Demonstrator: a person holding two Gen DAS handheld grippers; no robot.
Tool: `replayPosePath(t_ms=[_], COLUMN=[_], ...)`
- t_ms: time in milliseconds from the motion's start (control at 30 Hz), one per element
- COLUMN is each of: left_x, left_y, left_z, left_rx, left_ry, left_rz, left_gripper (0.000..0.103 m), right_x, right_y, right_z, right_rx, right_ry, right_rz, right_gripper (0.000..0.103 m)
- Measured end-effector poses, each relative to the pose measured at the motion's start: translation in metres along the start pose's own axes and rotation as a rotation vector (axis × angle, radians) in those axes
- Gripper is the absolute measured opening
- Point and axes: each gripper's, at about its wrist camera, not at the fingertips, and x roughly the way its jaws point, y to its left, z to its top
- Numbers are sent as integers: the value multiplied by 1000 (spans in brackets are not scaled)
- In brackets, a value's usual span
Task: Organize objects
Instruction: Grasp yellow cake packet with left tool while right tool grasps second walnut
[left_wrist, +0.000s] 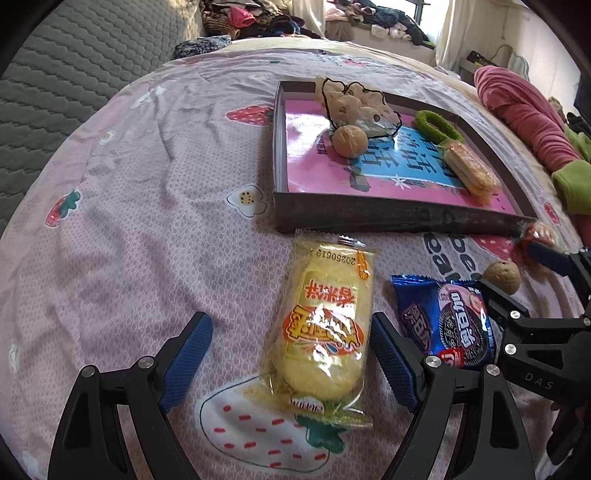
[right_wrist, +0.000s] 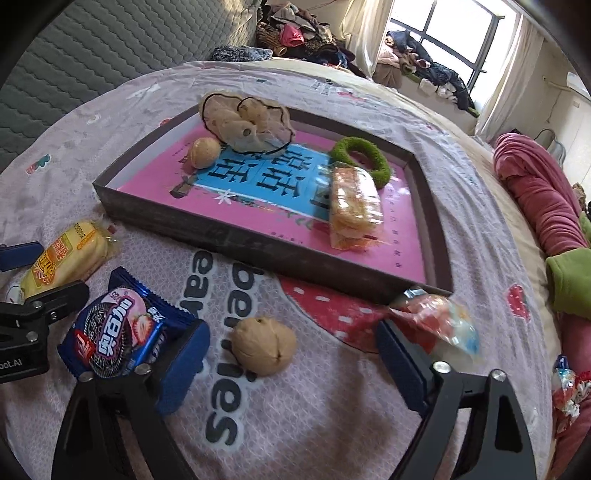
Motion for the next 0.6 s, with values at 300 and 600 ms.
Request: replayPosePath(t_ms=[300,600], left_x=[5,0], left_y=[0,-2], left_z=[2,2], left_rx=[0,3], left_ry=[-18,-29], left_rz=[-20,-62], left_gripper=[85,44], right_x=[6,5], right_y=[-3,0], right_z=[-1,-1], right_rx=[42,45], right_ry=[7,3], right_rz=[82,119], right_gripper=[65,40])
